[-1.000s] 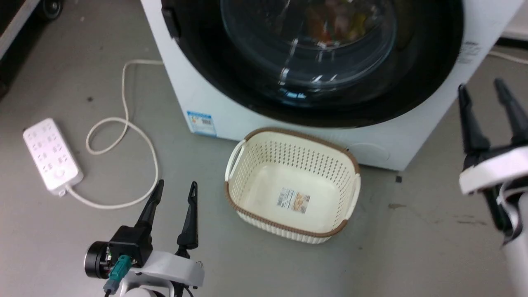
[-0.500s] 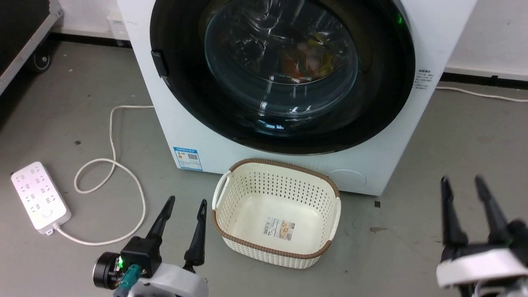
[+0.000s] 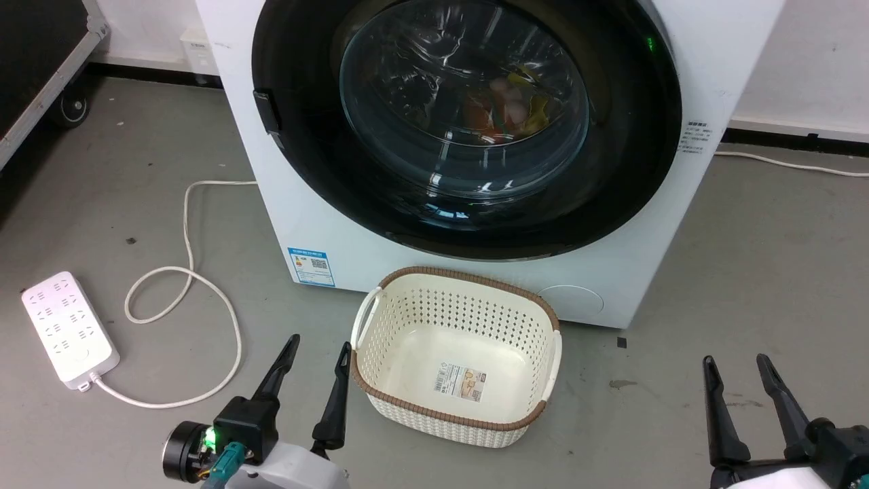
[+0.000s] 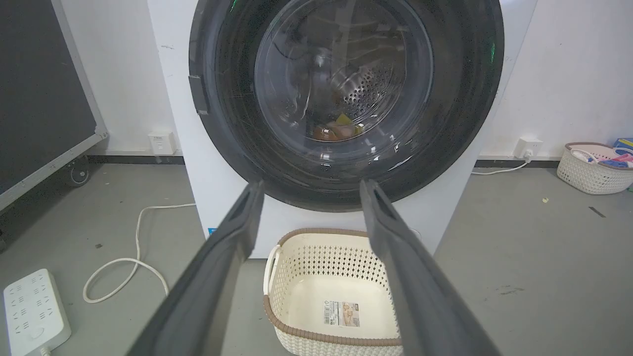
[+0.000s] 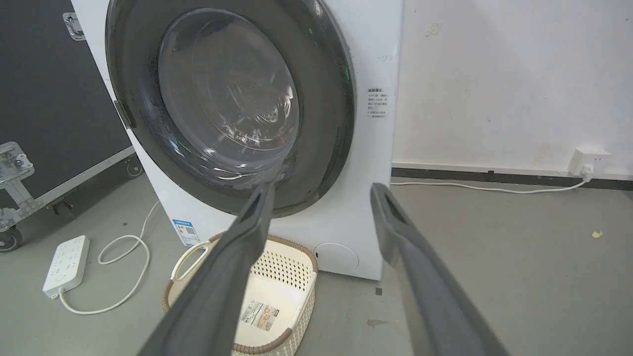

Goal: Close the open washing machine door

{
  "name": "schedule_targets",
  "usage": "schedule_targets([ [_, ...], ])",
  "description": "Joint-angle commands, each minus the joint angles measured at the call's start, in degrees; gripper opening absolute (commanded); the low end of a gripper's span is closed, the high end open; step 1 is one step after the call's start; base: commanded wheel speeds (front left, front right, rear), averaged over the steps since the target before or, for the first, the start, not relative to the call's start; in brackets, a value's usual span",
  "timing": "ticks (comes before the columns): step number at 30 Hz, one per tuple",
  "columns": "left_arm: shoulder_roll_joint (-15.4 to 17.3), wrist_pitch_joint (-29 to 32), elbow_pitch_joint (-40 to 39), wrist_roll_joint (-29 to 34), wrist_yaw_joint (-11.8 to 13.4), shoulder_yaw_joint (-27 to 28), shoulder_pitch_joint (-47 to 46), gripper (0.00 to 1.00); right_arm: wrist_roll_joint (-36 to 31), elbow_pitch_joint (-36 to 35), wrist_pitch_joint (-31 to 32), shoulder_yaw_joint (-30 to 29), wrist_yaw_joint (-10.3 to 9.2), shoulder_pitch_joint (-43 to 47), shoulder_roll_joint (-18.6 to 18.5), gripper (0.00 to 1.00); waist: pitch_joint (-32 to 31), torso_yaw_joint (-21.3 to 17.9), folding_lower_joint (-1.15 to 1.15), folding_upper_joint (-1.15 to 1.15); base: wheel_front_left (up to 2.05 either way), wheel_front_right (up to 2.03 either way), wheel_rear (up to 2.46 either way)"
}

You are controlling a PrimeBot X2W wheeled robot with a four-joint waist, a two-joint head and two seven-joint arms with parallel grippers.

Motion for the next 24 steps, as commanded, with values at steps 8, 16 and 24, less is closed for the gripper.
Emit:
schedule_targets([
  [8, 0.7, -0.1, -0.1, 0.0, 0.2, -0.4, 1.0, 1.0, 1.7, 0.5, -0.5, -0.4, -0.04, 0.3, 0.3, 1.0, 0.2, 0.2, 0.0, 0.0, 0.0, 0.0, 0.0],
  [16, 0.1, 0.4, -0.3, 0.2, 0.1, 0.0, 0.3, 0.0, 1.1, 0.4, 0.2, -0.1, 0.0, -0.2, 0.0, 0.0, 0.2, 0.1, 0.0, 0.0, 0.0, 0.0, 0.0],
  [24, -0.2, 1.3, -1.0, 0.7, 0.4, 0.7, 0.5, 0.0, 0.5, 0.3, 1.0, 0.2, 0.0, -0.6, 0.0, 0.0, 0.1, -0.2, 0.0, 0.0, 0.0, 0.0, 0.0],
])
